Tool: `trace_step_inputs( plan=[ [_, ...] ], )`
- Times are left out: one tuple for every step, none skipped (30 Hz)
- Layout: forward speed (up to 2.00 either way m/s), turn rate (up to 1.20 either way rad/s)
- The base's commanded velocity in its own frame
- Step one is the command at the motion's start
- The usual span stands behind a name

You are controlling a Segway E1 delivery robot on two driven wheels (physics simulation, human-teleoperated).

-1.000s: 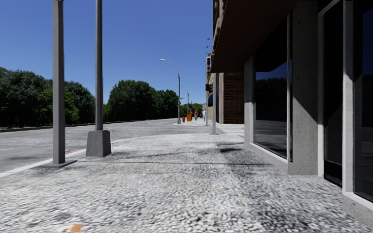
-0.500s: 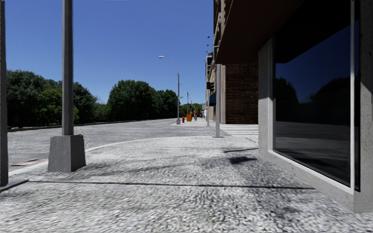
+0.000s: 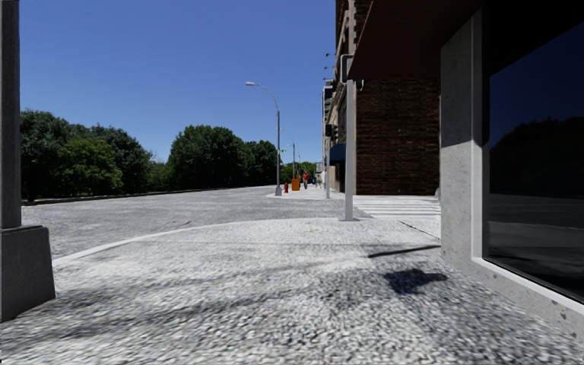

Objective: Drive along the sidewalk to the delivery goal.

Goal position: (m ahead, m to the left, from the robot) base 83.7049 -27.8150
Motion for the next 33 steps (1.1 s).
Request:
trace_step_inputs(
  plan=[
    [2.0, -0.07],
    [2.0, -0.07],
    [2.0, -0.07],
    [2.0, -0.08],
    [2.0, -0.08],
    [2.0, -0.08],
    [2.0, -0.08],
    [2.0, -0.1],
    [2.0, -0.14],
    [2.0, -0.18],
    [2.0, -0.18],
    [2.0, -0.26],
    [2.0, -0.3],
    [2.0, -0.31],
    [2.0, -0.31],
    [2.0, -0.33],
    [2.0, -0.34],
    [2.0, -0.35],
    [2.0, -0.35],
    [2.0, -0.35],
    [2.0, -0.37],
    [2.0, -0.5],
    [2.0, -0.5],
    [2.0, -0.55],
    [2.0, -0.56],
    [2.0, -0.57],
    [2.0, -0.57],
    [2.0, -0.57],
    [2.0, -0.57],
    [2.0, -0.57],
    [2.0, -0.57],
    [2.0, -0.57],
    [2.0, -0.57]
  ],
)
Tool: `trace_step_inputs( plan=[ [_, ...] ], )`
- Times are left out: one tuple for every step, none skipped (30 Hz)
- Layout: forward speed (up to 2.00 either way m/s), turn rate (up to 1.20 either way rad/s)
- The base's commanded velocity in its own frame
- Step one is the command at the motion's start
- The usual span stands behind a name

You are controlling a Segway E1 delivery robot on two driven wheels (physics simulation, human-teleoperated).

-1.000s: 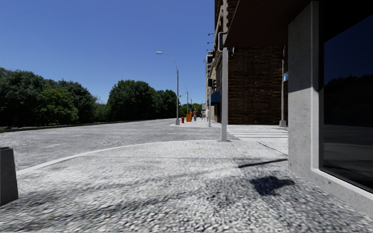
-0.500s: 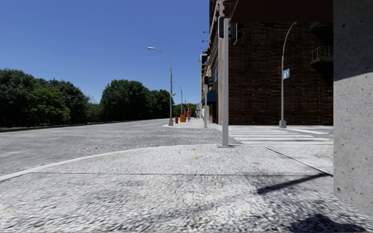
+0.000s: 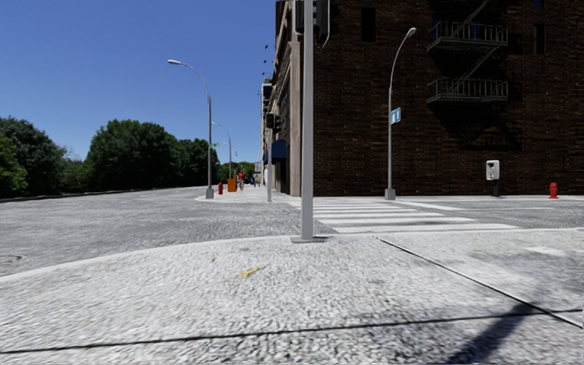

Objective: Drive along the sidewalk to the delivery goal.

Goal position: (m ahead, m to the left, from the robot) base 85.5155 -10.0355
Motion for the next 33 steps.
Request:
trace_step_inputs(
  plan=[
    [2.0, -0.57],
    [2.0, -0.57],
    [2.0, -0.57],
    [2.0, -0.57],
    [2.0, -0.57],
    [2.0, -0.57],
    [2.0, -0.57],
    [2.0, -0.57],
    [2.0, -0.57],
    [2.0, -0.57],
    [2.0, -0.57],
    [2.0, -0.57],
    [2.0, -0.57],
    [2.0, -0.57],
    [2.0, -0.57],
    [2.0, -0.57],
    [2.0, -0.57],
    [2.0, -0.57],
    [2.0, -0.57],
    [2.0, -0.56],
    [2.0, -0.55],
    [2.0, -0.55],
    [2.0, -0.55],
    [2.0, -0.55],
    [2.0, -0.55],
    [2.0, -0.55],
    [2.0, -0.55],
    [2.0, -0.55],
    [2.0, -0.55],
    [2.0, -0.55],
    [2.0, -0.55],
    [2.0, -0.54],
    [2.0, -0.45]
  ],
)
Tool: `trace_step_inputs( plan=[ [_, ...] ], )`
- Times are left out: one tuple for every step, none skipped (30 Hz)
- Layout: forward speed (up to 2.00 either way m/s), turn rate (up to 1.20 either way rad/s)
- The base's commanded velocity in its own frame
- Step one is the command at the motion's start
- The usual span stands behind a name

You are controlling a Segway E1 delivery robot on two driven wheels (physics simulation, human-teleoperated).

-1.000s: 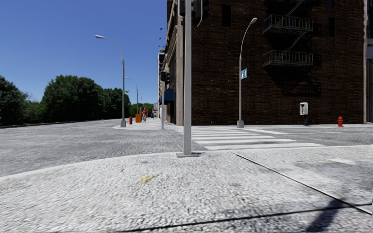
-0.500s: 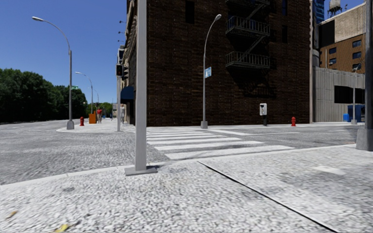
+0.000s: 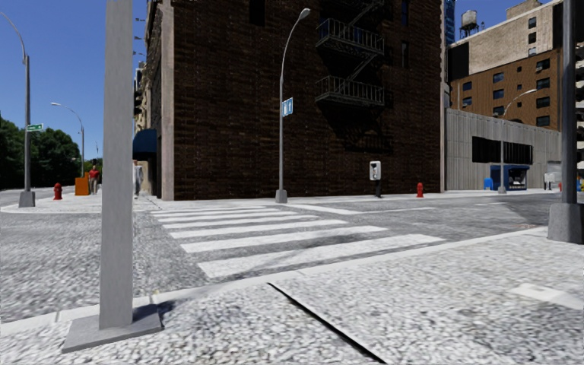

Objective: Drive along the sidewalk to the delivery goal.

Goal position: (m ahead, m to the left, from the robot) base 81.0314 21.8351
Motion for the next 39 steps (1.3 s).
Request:
trace_step_inputs(
  plan=[
    [2.0, -0.34],
    [2.0, -0.34],
    [2.0, -0.31],
    [2.0, -0.3],
    [2.0, -0.3],
    [2.0, -0.3],
    [2.0, -0.29],
    [2.0, -0.16],
    [2.0, 0.0],
    [2.0, 0.0],
    [2.0, 0.0],
    [2.0, 0.0],
    [2.0, 0.0],
    [2.0, 0.0],
    [2.0, 0.0],
    [2.0, 0.0],
    [2.0, 0.0],
    [2.0, 0.0],
    [1.84, 0.0],
    [1.58, 0.0],
    [1.37, 0.0],
    [1.37, 0.0],
    [1.3, 0.0],
    [1.27, 0.0],
    [1.27, 0.0],
    [1.27, 0.0],
    [1.27, 0.0],
    [1.27, 0.0],
    [1.27, 0.0],
    [1.27, 0.0],
    [1.26, 0.0],
    [1.26, 0.0],
    [1.26, 0.0],
    [1.26, 0.0],
    [1.26, 0.0],
    [1.26, 0.0],
    [1.26, 0.0],
    [1.26, 0.0],
    [1.26, 0.0]
  ],
)
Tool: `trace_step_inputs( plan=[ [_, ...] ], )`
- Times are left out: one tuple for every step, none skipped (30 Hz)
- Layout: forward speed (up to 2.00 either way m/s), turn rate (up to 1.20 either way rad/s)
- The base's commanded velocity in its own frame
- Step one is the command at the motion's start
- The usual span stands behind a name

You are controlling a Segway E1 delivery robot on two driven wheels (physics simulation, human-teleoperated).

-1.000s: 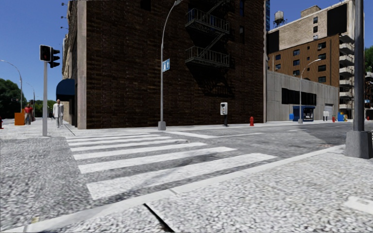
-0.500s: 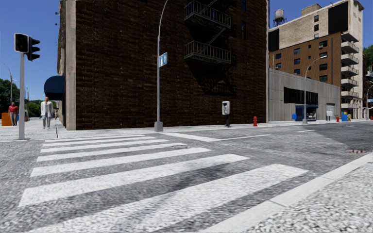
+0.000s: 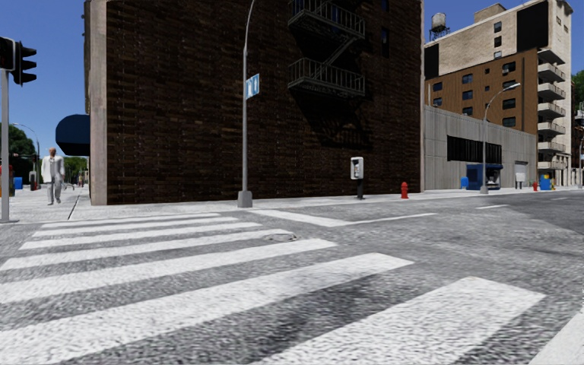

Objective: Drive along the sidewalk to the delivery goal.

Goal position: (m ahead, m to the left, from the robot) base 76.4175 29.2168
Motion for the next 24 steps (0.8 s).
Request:
trace_step_inputs(
  plan=[
    [1.26, 0.0],
    [1.26, 0.0],
    [1.26, 0.0],
    [1.26, 0.0],
    [1.26, 0.0],
    [1.26, 0.0],
    [1.26, 0.0],
    [1.26, 0.07],
    [1.26, 0.15],
    [1.26, 0.15],
    [1.26, 0.21],
    [1.26, 0.35],
    [1.26, 0.38],
    [1.26, 0.38],
    [1.26, 0.39],
    [1.26, 0.4],
    [1.26, 0.41],
    [1.26, 0.42],
    [1.26, 0.42],
    [1.26, 0.42],
    [1.26, 0.42],
    [1.26, 0.42],
    [1.26, 0.42],
    [1.26, 0.42]
  ],
)
